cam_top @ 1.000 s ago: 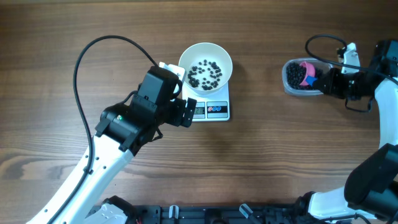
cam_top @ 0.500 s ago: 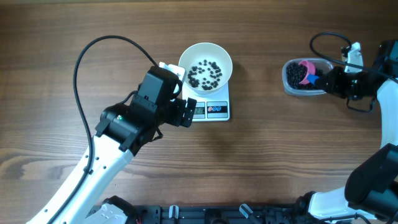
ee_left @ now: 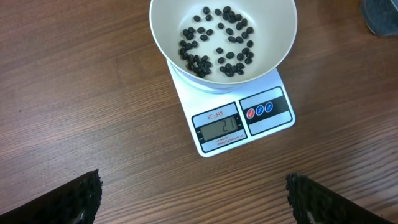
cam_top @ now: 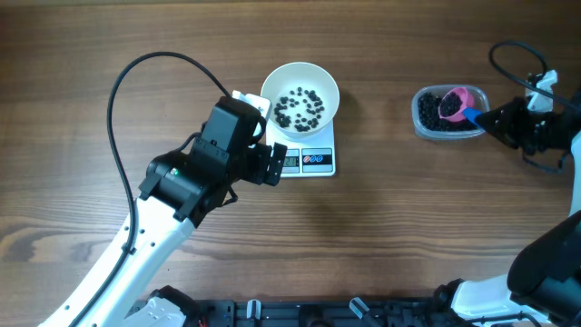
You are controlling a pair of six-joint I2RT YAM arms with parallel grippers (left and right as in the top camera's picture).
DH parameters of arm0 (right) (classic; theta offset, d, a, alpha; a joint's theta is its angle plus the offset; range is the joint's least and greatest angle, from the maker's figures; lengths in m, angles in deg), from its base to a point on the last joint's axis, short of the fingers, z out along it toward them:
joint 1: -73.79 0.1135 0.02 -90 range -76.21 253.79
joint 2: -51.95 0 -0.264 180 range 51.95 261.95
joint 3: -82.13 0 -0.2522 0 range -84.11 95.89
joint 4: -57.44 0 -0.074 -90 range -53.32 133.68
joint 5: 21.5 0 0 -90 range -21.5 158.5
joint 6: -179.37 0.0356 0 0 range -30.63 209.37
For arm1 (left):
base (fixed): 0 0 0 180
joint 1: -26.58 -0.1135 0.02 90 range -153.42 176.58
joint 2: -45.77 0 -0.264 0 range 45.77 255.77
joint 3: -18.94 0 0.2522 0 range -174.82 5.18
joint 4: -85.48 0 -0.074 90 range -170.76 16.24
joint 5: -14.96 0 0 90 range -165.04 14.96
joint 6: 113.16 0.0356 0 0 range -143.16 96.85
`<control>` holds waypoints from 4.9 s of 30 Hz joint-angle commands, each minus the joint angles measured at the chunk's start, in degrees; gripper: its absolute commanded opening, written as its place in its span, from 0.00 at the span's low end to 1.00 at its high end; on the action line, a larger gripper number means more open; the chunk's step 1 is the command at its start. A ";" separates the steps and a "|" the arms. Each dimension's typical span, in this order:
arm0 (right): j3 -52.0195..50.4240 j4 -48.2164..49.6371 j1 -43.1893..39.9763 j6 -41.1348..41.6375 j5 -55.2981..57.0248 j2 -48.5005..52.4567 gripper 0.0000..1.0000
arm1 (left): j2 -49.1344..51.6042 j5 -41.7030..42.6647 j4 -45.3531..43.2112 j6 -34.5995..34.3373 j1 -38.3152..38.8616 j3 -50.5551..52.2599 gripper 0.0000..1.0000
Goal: Scoop item into bowl and weigh 150g on scale
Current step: 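Lift the filled scoop and carry it left over the bowl, then tilt the scoop with the right gripper to pour beans into bowl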
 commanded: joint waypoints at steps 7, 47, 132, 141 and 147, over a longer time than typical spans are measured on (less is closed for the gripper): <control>0.09 -1.14 -2.73 1.53 -15.74 0.44 0.04 | 0.13 0.63 -0.15 0.85 -0.22 0.28 1.00; 0.11 9.42 27.06 5.20 -25.40 0.42 0.05 | 0.13 0.63 -0.13 0.85 -0.22 0.28 1.00; 0.22 25.14 53.72 -29.59 32.17 -5.81 0.04 | 0.13 0.63 -0.13 0.87 -0.20 0.28 1.00; 0.22 24.68 53.75 -18.18 32.15 -5.81 0.04 | 0.13 0.63 -0.15 0.85 -0.22 0.28 1.00; 0.22 25.83 52.00 -3.74 30.99 -6.91 0.04 | 0.13 0.63 -0.13 0.85 -0.22 0.28 1.00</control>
